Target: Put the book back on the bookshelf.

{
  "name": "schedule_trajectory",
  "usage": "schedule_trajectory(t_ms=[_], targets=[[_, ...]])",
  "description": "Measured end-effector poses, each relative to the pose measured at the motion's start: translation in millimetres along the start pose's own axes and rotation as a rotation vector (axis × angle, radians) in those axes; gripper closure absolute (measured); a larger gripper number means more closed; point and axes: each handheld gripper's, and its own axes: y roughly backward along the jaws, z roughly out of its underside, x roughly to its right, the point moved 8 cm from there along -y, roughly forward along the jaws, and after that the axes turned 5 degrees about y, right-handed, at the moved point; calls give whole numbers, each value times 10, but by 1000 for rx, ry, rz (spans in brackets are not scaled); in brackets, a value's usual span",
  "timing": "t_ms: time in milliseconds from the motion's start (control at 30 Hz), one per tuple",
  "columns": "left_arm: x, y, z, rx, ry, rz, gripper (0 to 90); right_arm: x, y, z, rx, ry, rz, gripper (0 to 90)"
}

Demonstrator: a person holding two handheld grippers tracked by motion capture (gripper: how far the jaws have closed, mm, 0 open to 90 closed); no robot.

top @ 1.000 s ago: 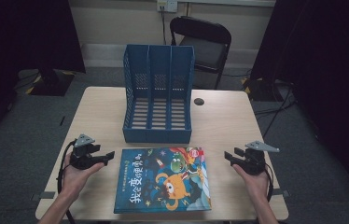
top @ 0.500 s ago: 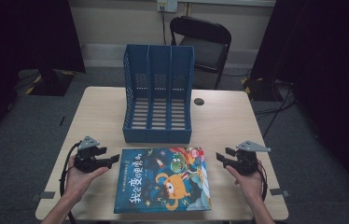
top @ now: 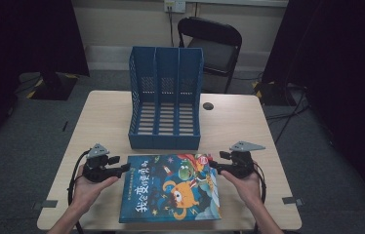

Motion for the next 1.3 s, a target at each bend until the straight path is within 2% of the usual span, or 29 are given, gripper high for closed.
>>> schedule_trajectory(t_ms=[100, 167, 300, 400, 433, 700, 833, 867, 1300], targets=[[17, -23, 25, -16, -10, 2, 444, -35, -64, 6, 6, 9, -3, 377], [18, -39, 43, -28, -20, 0, 453, -80, -127, 33, -15, 15, -20, 369], [28, -88, 103, -60, -11, 30, 490, -84, -201, 87, -36, 15, -39, 358], [47, -116, 134, -80, -11, 37, 502, -102, -237, 119, -49, 11, -46, 334], [76, -136, 146, -93, -21, 46, 509, -114, -251, 130, -54, 9, -48, 319], [86, -164, 140, -81, -33, 43, 505, -121, -269, 196, -72, 16, -35, 312], [83, -166, 144, -84, -28, 45, 504, -161, -221, 176, -56, 12, -42, 318], [76, -170, 143, -86, -1, 47, 508, -182, -196, 178, -51, 8, -52, 314], [86, -248, 101, -55, 1, 52, 508, -311, -31, 330, -71, 21, -36, 314]])
